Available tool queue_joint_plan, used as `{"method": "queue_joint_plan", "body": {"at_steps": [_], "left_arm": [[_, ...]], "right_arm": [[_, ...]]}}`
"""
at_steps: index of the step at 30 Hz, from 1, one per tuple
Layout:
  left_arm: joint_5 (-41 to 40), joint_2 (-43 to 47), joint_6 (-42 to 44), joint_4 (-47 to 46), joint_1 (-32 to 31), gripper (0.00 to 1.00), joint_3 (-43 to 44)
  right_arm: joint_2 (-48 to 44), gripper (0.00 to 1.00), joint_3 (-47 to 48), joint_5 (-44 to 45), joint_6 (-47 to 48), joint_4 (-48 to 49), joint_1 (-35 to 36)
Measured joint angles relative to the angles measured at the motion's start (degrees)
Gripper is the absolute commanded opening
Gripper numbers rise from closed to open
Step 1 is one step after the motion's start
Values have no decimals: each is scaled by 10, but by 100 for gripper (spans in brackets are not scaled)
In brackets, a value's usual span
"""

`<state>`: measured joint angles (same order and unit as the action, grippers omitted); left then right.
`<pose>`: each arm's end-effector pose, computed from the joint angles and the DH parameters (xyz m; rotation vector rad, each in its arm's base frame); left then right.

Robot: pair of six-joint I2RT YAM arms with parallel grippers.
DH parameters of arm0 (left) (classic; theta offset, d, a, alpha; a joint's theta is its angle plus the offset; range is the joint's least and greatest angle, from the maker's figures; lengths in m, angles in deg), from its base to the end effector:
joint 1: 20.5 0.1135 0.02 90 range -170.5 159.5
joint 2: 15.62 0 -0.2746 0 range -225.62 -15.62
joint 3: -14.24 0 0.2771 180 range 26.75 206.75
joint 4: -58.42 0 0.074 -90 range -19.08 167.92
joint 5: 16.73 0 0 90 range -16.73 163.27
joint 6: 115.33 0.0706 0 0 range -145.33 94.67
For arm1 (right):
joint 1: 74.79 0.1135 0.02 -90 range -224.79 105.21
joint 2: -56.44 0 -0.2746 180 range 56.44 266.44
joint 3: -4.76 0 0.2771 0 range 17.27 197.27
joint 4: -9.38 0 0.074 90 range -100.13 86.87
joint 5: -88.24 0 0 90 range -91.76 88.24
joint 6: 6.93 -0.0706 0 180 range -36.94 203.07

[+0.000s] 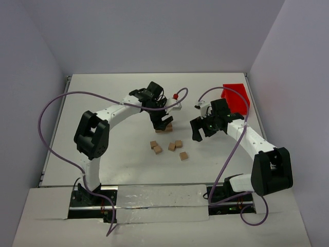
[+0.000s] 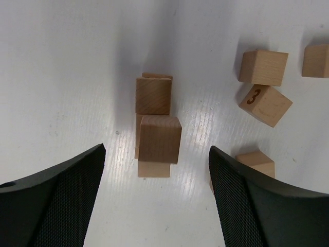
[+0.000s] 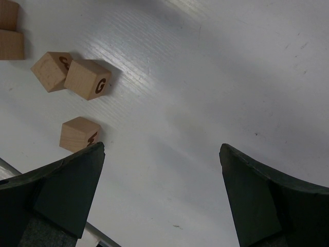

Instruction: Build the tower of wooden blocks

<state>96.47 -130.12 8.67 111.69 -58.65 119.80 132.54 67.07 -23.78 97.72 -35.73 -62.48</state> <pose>0.3543 -0.3137 0.1974 1.6496 2.0384 -0.5607 0.2827 0.0888 0.1946 -0.7294 2.4500 0.4820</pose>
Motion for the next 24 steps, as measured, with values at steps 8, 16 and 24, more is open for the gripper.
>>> {"method": "queue_joint_plan", "body": {"at_steps": [8,16,24], "left_arm": [[-5,194,-4,-25,14,69,-89],[0,310,-9,-67,16,62,-282],[-3,260,-19,-103,15,62,-336]], "right_arm": [[0,100,0,0,0,0,0],[1,100,0,0,0,0,0],[2,100,0,1,0,0,0]]}}
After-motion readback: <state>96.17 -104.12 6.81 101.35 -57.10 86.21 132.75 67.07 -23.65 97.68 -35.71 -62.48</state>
